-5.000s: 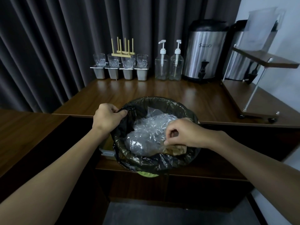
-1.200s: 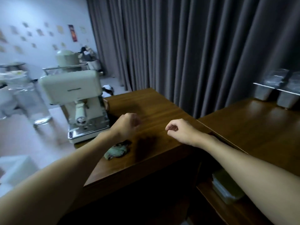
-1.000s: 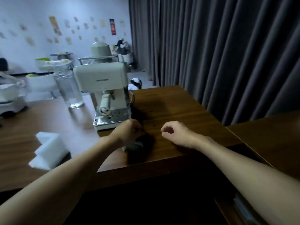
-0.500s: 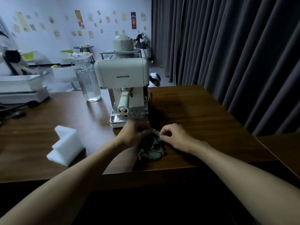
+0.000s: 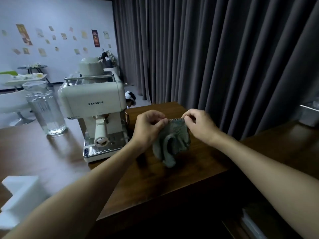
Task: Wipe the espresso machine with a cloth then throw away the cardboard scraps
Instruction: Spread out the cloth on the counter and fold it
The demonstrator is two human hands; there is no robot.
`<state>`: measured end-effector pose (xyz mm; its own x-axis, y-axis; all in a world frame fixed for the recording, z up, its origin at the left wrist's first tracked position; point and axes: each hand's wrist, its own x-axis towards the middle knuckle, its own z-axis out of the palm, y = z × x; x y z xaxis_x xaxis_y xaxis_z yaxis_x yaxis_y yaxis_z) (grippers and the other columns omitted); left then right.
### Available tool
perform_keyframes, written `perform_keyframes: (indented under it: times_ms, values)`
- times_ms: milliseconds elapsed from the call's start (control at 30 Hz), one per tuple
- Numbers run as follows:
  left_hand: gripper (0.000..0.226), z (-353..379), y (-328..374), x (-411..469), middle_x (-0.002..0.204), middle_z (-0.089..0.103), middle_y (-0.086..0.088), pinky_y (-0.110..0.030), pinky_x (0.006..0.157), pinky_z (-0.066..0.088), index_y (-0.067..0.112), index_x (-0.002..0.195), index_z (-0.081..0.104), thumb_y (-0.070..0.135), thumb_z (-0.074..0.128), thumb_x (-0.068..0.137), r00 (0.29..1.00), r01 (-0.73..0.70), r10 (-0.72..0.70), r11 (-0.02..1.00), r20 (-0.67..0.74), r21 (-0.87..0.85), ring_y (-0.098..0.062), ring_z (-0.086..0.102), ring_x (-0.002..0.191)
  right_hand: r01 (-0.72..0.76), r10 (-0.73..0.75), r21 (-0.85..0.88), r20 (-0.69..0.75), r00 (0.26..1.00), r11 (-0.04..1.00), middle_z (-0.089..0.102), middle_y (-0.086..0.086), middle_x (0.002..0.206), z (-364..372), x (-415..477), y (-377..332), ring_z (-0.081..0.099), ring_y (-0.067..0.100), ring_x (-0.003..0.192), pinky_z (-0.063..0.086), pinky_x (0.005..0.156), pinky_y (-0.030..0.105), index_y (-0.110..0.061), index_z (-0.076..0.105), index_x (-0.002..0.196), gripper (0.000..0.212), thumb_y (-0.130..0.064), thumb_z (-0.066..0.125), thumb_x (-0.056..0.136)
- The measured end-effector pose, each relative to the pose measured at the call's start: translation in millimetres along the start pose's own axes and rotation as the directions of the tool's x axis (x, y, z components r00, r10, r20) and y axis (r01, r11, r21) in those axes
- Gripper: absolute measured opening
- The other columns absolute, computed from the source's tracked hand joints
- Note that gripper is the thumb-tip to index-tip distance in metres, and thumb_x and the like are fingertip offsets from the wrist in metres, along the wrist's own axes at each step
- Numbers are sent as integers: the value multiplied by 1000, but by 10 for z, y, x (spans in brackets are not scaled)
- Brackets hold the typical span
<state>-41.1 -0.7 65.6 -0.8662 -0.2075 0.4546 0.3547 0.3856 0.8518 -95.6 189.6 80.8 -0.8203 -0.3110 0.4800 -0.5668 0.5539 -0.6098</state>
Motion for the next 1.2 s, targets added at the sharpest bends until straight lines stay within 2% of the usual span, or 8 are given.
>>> perform_keyframes:
  times_ms: [100,233,433,600,667,800,1033,1200]
  values:
    - [18,106,113,144,82,73,20,-10,68,52,28,91,67,18,81,83,996,-85,85,996,7,5,4,68,79,26,-24,16,-116,993,1000,65,-7,84,-157,69,33,58,8,79,40,66,18,-16,68,91,19,-15,51,98]
    - [37,122,-14,180,102,72,5,-26,86,57,14,116,64,17,80,83,974,-6,-29,988,223,155,-8,68,99,1,2,28,-89,996,1000,63,-8,86,-255,105,178,57,3,81,38,66,10,-12,70,96,19,-14,51,99]
    - [13,55,-330,134,81,71,-3,-42,71,56,9,84,71,20,76,88,920,-66,-132,874,368,481,-22,66,74,-82,91,113,-77,993,990,67,1,91,-283,104,499,62,13,90,42,75,19,-4,71,101,17,-11,57,97]
    - [13,31,-435,149,86,73,-8,-39,70,55,3,89,76,16,71,91,943,-42,-148,836,298,547,-26,68,80,-144,142,107,25,990,984,67,6,111,-290,152,741,60,15,107,43,93,24,-2,67,117,24,-8,56,97]
    - [13,34,-454,186,84,71,-4,-34,69,54,3,89,76,14,68,93,952,-21,-150,836,265,548,-21,66,77,-138,135,95,40,990,986,69,5,107,-278,175,812,61,14,104,43,90,24,-3,70,111,21,-9,56,97]
    - [17,50,-453,288,74,67,5,-23,60,48,14,80,72,22,69,94,979,74,-154,878,133,474,-7,61,67,-139,138,70,29,990,988,70,5,88,-270,251,935,62,14,83,43,71,27,-7,72,95,19,-14,55,99]
    - [25,198,-273,575,75,68,-12,-35,56,49,1,82,70,25,77,86,983,179,-185,954,0,241,-19,58,63,-229,232,225,15,973,947,59,5,61,-310,463,1089,61,12,44,43,40,23,-17,55,79,25,-14,46,103]
    - [26,244,-5,909,90,72,-25,-43,63,63,-11,99,66,13,71,90,974,181,-186,982,-130,-44,-28,69,68,-118,149,362,-59,987,925,66,8,86,-448,713,1017,70,12,63,56,57,19,-11,61,91,12,-9,52,99]
